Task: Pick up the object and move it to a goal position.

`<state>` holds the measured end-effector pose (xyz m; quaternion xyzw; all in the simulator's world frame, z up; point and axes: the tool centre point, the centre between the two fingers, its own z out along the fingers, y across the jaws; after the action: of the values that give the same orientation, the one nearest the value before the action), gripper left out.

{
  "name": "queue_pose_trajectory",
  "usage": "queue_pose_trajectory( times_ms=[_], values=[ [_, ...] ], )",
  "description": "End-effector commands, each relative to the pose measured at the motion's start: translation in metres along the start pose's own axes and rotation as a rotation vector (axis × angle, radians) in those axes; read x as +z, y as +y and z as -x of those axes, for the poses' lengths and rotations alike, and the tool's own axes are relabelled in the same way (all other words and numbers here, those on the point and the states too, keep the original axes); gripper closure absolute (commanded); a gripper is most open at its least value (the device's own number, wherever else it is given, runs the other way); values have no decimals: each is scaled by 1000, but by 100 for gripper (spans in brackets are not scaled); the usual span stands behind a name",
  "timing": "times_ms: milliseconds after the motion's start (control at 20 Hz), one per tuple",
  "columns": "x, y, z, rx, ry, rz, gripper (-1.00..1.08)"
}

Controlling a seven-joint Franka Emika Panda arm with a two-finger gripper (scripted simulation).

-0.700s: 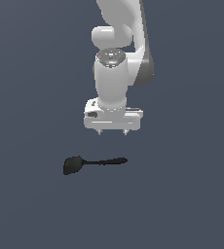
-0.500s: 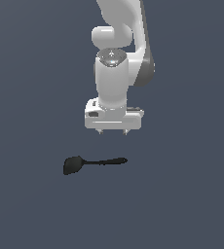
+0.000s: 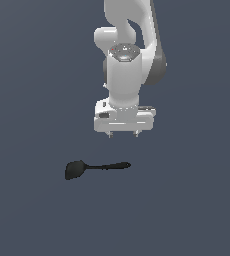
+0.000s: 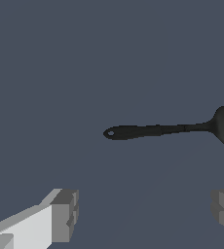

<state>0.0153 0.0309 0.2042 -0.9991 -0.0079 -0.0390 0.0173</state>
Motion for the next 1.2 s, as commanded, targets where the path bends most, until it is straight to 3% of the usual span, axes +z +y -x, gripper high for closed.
queue_pose_trajectory(
  times_ms=[0,600,1150],
  values=[
    [0,1,0,0,0,0,-92],
    [11,9,-5,123,-9,-3,-92],
    [39,32,-15,421,-28,0,-92]
  ],
)
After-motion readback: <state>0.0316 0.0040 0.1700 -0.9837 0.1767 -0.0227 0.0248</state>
